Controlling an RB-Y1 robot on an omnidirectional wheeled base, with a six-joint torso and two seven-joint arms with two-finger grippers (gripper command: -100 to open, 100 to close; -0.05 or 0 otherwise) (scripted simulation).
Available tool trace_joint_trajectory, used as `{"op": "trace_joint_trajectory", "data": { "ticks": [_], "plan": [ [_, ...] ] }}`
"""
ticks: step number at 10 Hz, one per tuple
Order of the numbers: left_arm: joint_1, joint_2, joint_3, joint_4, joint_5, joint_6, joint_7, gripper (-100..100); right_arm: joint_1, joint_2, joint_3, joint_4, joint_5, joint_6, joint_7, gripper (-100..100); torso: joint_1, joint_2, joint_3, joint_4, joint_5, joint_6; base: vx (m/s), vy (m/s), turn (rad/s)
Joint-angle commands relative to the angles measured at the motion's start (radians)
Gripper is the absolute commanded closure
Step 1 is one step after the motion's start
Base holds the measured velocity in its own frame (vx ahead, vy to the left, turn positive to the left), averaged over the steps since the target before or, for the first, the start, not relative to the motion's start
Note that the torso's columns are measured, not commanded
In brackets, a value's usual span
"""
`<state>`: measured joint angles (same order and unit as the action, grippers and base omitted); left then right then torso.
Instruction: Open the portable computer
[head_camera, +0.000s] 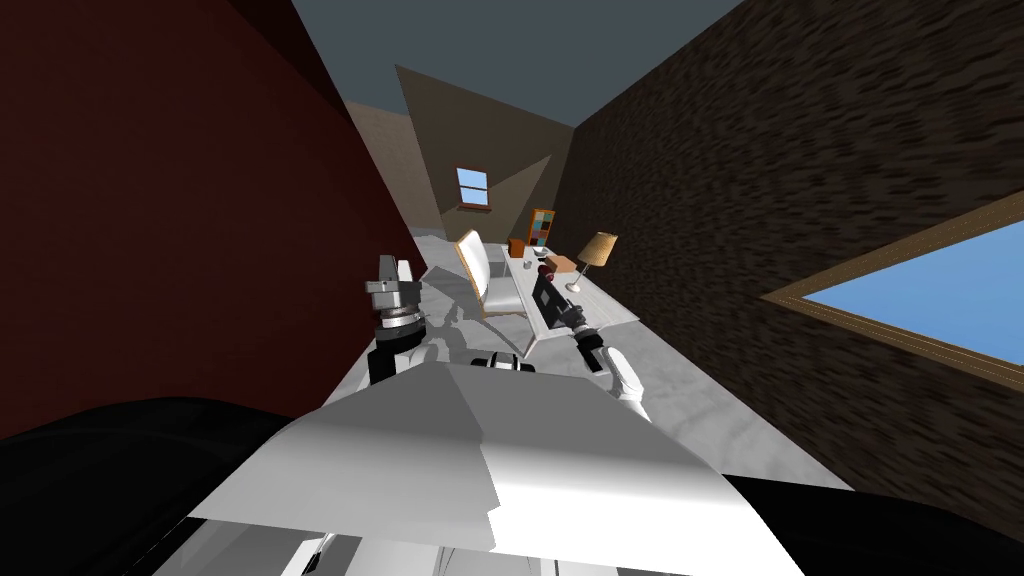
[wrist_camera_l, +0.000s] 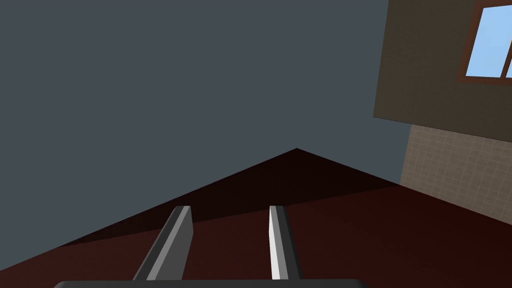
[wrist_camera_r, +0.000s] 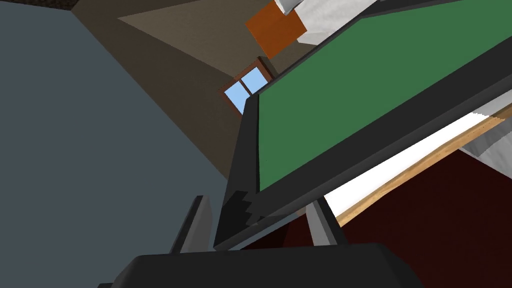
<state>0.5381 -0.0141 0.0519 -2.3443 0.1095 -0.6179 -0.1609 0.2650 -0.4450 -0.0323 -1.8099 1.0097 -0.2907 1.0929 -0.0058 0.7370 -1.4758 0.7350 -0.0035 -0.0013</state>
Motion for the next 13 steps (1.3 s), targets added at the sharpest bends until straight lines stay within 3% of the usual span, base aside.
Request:
{"op": "trace_joint_trajectory", "data": {
  "ticks": [1,8,9,10,13],
  "plan": [
    [0.000,0.000,0.000,0.000,0.000,0.000,0.000,0,-0.015,-0.011,0.004,0.028,-0.034,0.007,-0.055,100,-0.001,-0.002,-0.001,0.000,0.000,0.002,-0.013,-0.058,0.043],
    [0.000,0.000,0.000,0.000,0.000,0.000,0.000,0,-0.079,-0.045,0.013,0.120,-0.159,0.028,-0.233,100,0.000,-0.003,-0.002,-0.002,0.001,0.004,-0.018,-0.082,0.043],
    [0.000,0.000,0.000,0.000,0.000,0.000,0.000,0,-0.078,-0.037,0.012,0.107,-0.149,0.022,-0.214,100,0.002,-0.003,-0.002,-0.001,0.001,0.003,-0.004,-0.039,0.008],
    [0.000,0.000,0.000,0.000,0.000,0.000,0.000,0,-0.092,-0.013,0.012,0.147,-0.181,0.011,-0.245,100,0.007,-0.002,-0.001,0.000,0.003,0.002,0.004,-0.099,0.009],
    [0.000,0.000,0.000,0.000,0.000,0.000,0.000,0,-0.109,0.023,0.016,0.206,-0.226,-0.009,-0.281,100,0.002,-0.003,-0.002,-0.002,0.000,0.002,0.012,-0.126,0.030]
  ]
}}
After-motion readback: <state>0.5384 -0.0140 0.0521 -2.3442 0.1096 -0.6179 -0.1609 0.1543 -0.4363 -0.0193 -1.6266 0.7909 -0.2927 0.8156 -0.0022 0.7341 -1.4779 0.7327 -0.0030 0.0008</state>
